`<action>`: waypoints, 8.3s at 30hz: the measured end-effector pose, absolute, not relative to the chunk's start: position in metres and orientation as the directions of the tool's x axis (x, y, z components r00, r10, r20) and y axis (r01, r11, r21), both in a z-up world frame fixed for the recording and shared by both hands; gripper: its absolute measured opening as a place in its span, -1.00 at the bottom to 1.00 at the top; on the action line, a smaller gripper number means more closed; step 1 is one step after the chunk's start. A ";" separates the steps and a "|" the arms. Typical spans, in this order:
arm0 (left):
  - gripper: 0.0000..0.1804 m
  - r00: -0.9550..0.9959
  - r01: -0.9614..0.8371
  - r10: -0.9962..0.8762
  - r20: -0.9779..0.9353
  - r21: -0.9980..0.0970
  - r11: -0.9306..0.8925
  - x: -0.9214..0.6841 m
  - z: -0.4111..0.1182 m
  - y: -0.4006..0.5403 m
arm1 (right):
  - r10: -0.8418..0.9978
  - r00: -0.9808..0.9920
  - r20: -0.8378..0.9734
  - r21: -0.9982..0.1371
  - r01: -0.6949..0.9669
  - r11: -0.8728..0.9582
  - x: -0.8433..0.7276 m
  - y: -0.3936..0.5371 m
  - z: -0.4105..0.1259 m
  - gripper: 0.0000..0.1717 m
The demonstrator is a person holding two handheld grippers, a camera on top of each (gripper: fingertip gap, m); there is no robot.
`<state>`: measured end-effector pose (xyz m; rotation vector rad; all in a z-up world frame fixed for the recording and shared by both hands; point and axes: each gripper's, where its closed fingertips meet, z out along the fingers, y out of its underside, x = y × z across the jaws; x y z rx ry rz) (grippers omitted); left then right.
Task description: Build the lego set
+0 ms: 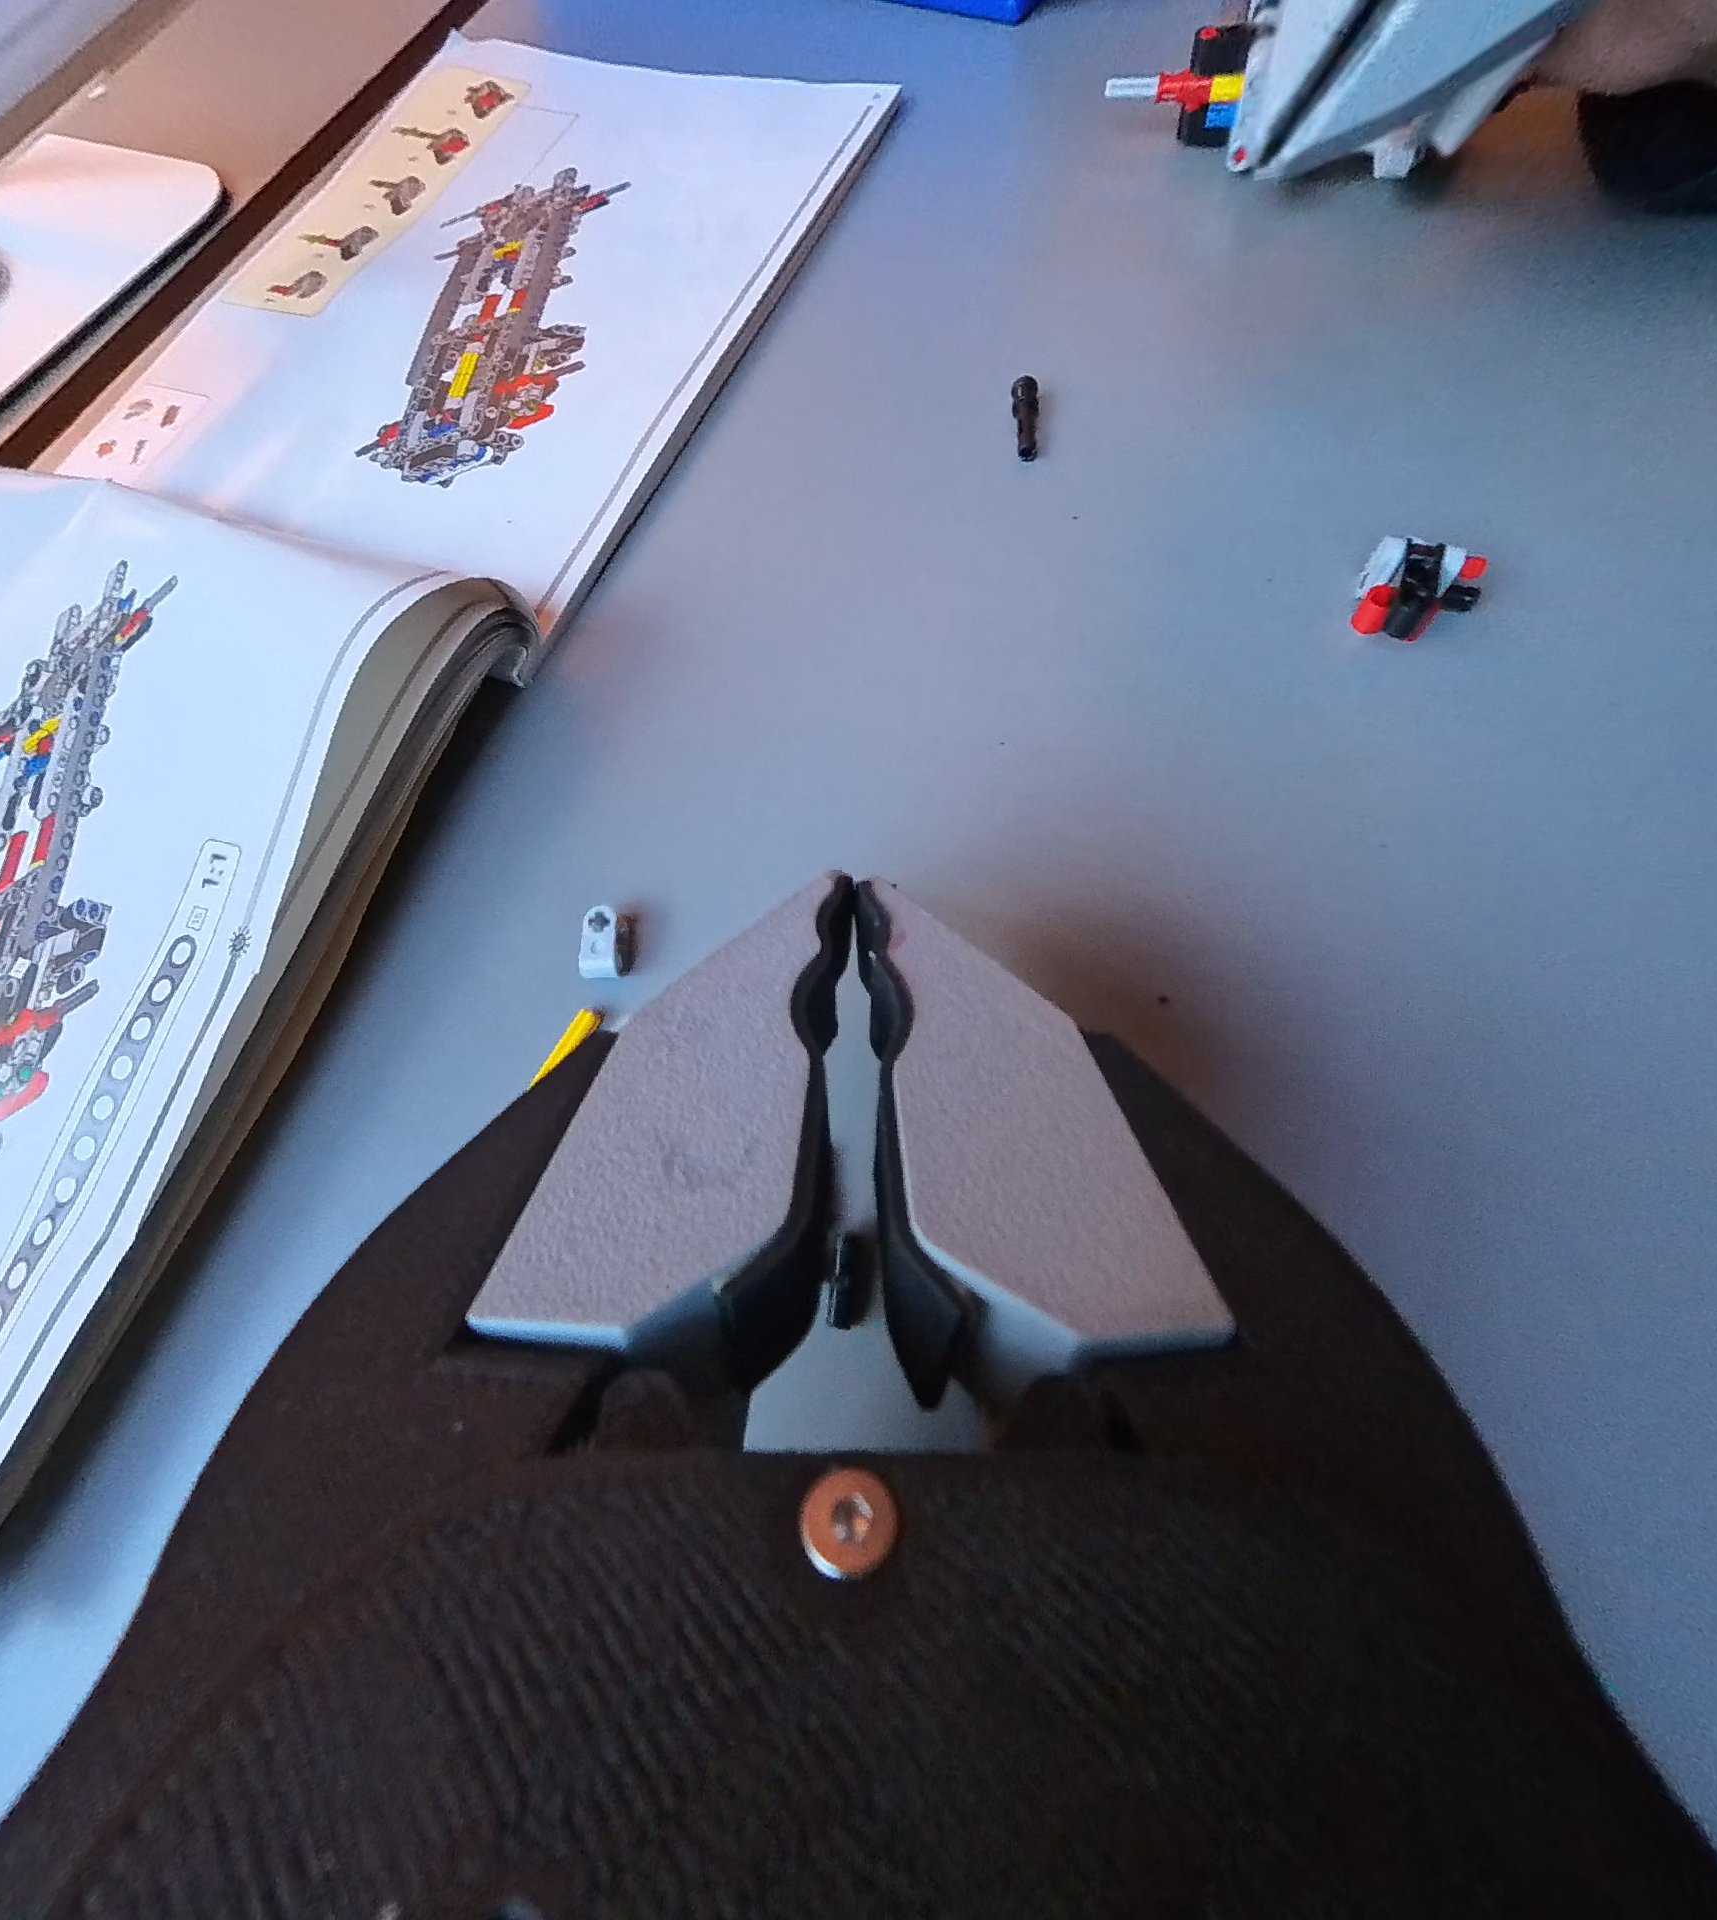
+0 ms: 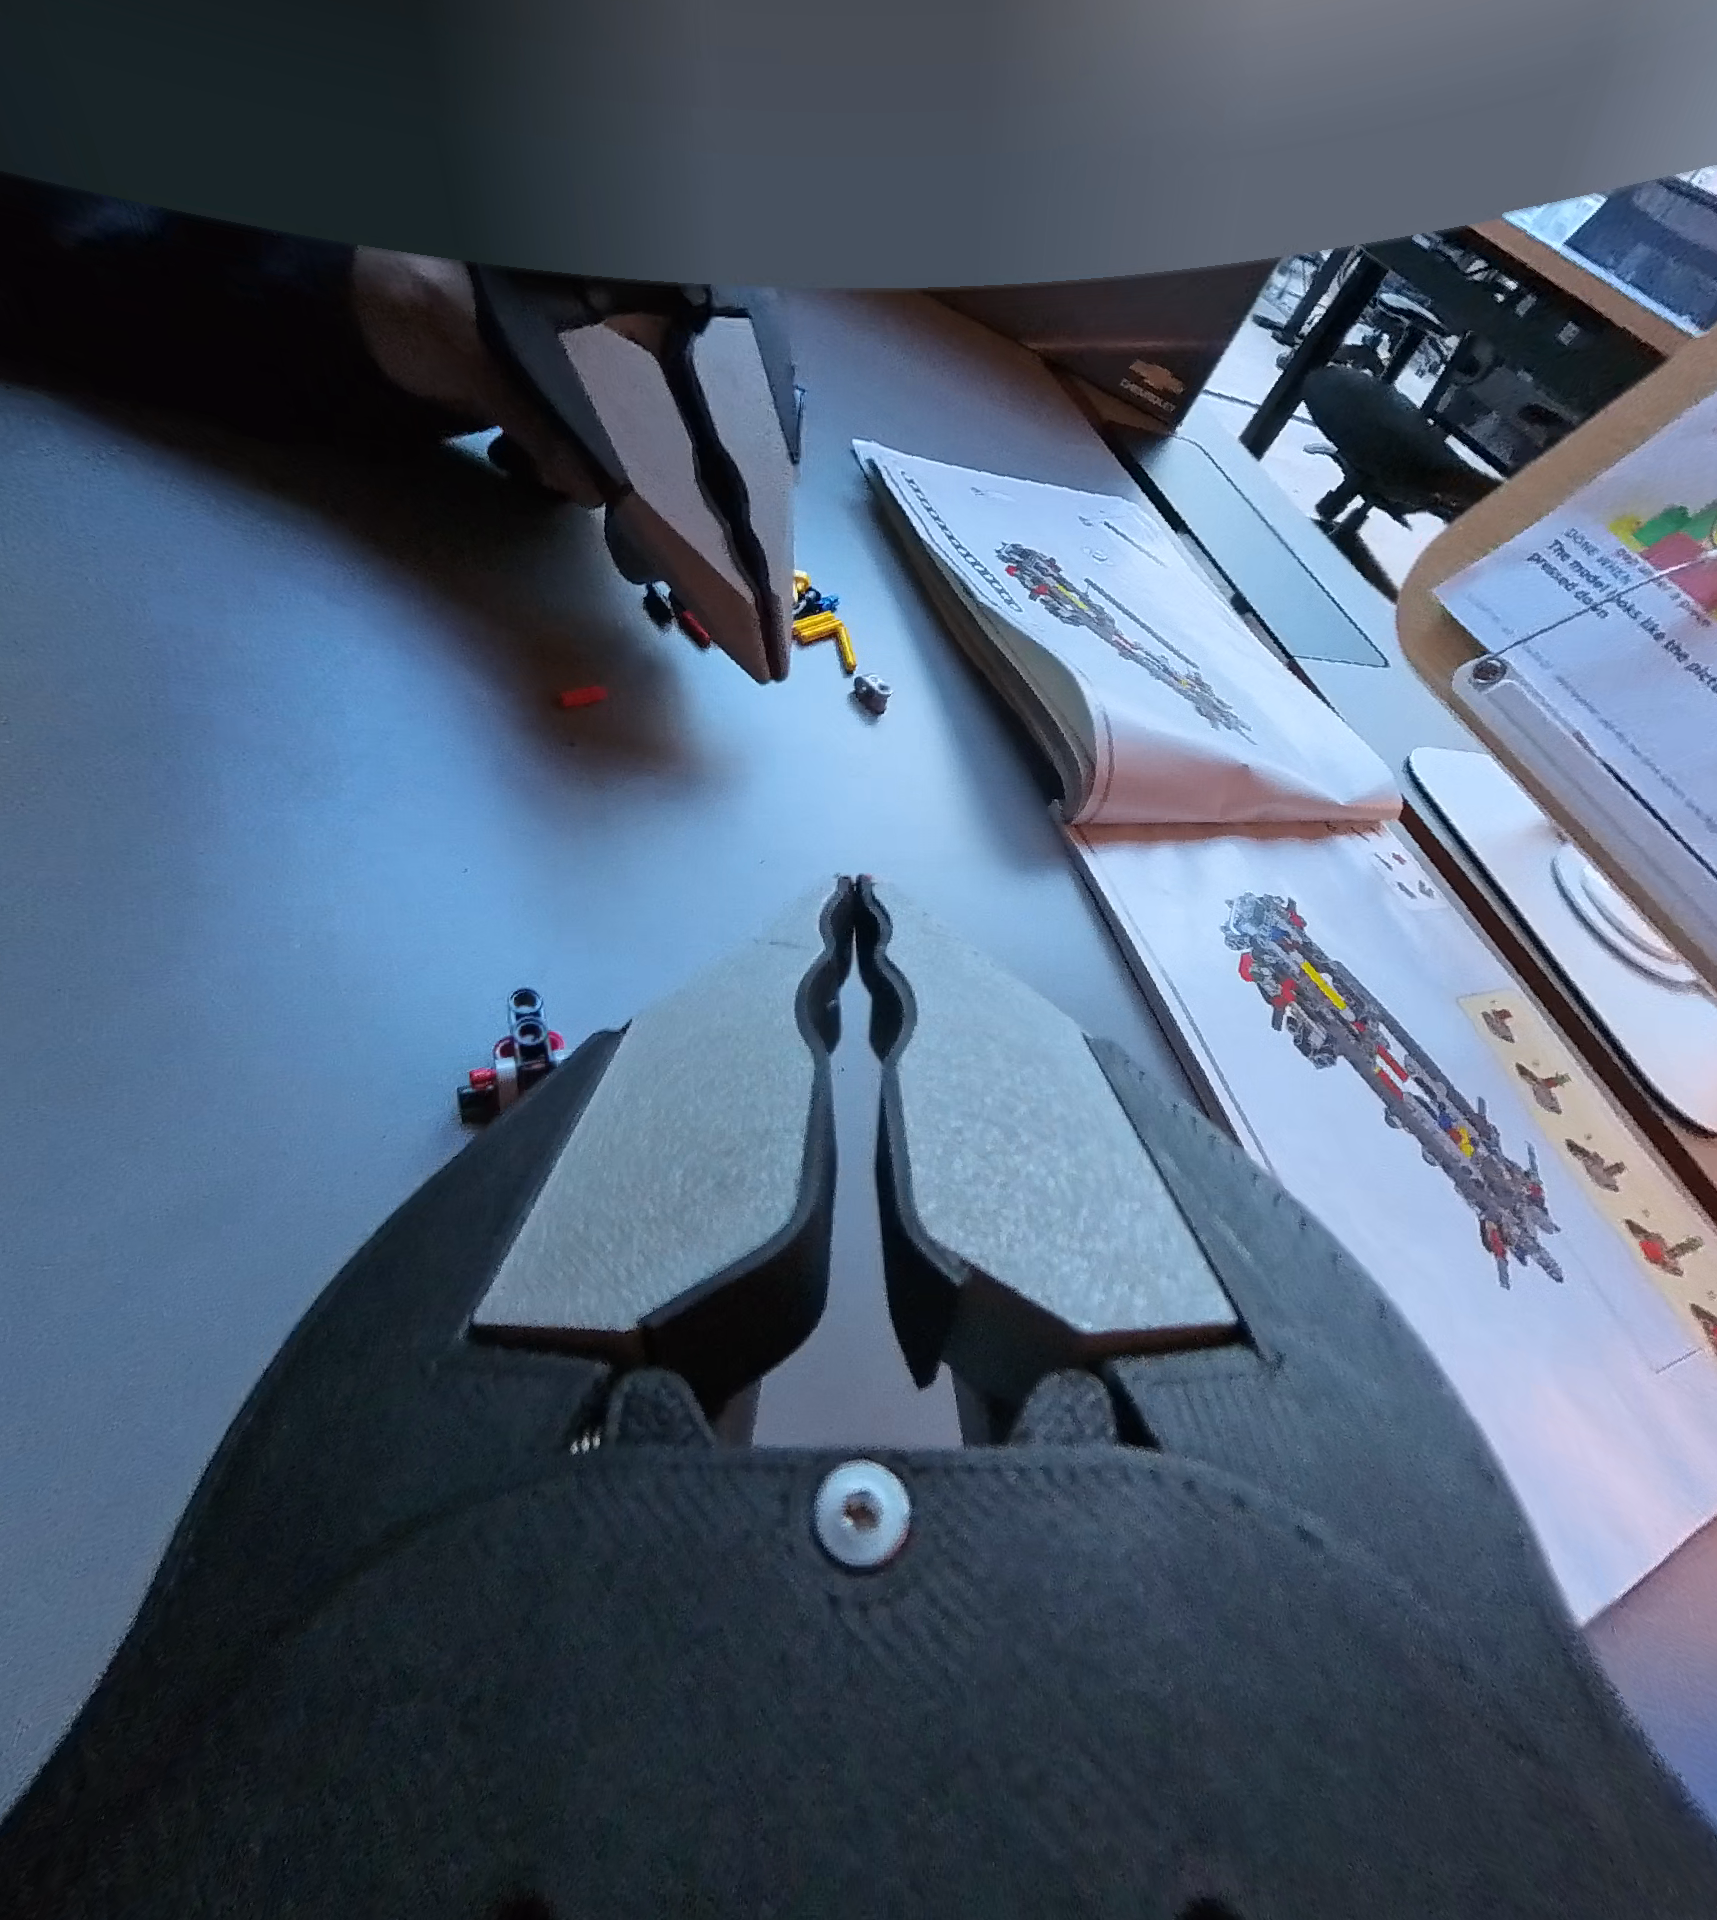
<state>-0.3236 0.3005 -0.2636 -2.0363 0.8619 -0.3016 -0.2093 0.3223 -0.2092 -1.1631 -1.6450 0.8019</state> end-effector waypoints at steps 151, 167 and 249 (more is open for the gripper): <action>-0.97 0.697 -0.182 -0.597 0.397 -0.708 -0.683 -0.253 -0.270 0.309 | 0.969 -0.112 0.219 -0.775 0.583 0.243 -0.225 0.314 -0.266 -0.74; -1.00 0.649 -0.271 -0.686 0.329 -0.742 -0.613 -0.226 -0.261 0.302 | 0.985 -0.110 0.133 -0.767 0.618 0.172 -0.226 0.315 -0.273 -0.44; -1.00 0.722 -0.364 -0.671 0.169 -0.732 -0.576 -0.245 -0.272 0.308 | 0.959 0.000 0.284 -0.626 0.758 0.185 -0.198 0.369 -0.286 -0.97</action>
